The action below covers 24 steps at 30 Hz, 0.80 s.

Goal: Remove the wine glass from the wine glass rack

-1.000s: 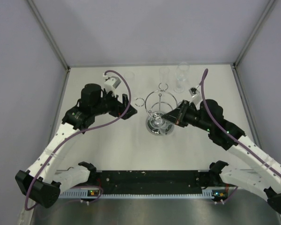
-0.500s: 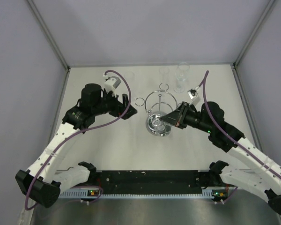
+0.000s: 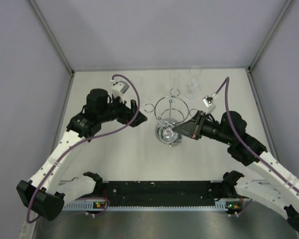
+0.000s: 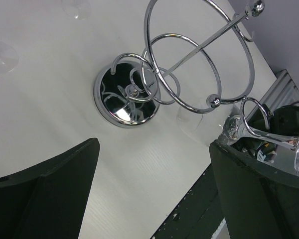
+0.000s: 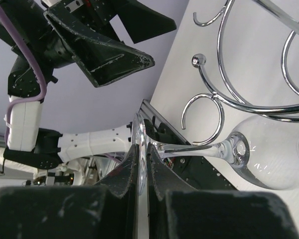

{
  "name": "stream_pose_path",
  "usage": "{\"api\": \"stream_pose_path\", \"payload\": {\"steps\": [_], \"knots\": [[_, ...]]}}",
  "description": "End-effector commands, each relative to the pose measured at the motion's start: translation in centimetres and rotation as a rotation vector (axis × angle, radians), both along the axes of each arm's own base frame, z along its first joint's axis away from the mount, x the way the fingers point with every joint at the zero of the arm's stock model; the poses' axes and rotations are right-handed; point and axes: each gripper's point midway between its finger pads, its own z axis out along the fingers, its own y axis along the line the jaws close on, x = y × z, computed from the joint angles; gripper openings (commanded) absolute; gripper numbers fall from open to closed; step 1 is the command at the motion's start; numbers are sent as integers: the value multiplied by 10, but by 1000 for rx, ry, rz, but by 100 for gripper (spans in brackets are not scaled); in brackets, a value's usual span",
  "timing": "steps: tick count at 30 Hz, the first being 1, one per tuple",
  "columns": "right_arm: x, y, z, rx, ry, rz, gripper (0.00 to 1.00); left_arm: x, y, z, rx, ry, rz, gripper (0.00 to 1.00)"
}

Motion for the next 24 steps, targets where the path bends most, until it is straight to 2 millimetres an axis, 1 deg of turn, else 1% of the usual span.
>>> {"api": "stream_pose_path", "payload": {"steps": [1, 8, 11, 15, 22, 24], "knots": [[-13, 3, 37, 96, -121, 83, 0, -2, -12, 24, -87, -28, -43, 98], [-40, 8, 54, 125, -174, 230, 0, -23, -18, 49, -182, 34, -82, 98], [-54, 11, 65, 139, -209, 294, 0, -36, -21, 55, -216, 83, -117, 98], [-68, 18, 72, 133, -243, 355, 0, -51, -26, 61, -266, 142, -174, 98], [-90, 22, 98, 128, -358, 423, 0, -90, -30, 72, -387, 259, -280, 98], [-93, 23, 104, 118, -388, 436, 0, -100, -29, 74, -424, 299, -289, 98]]}}
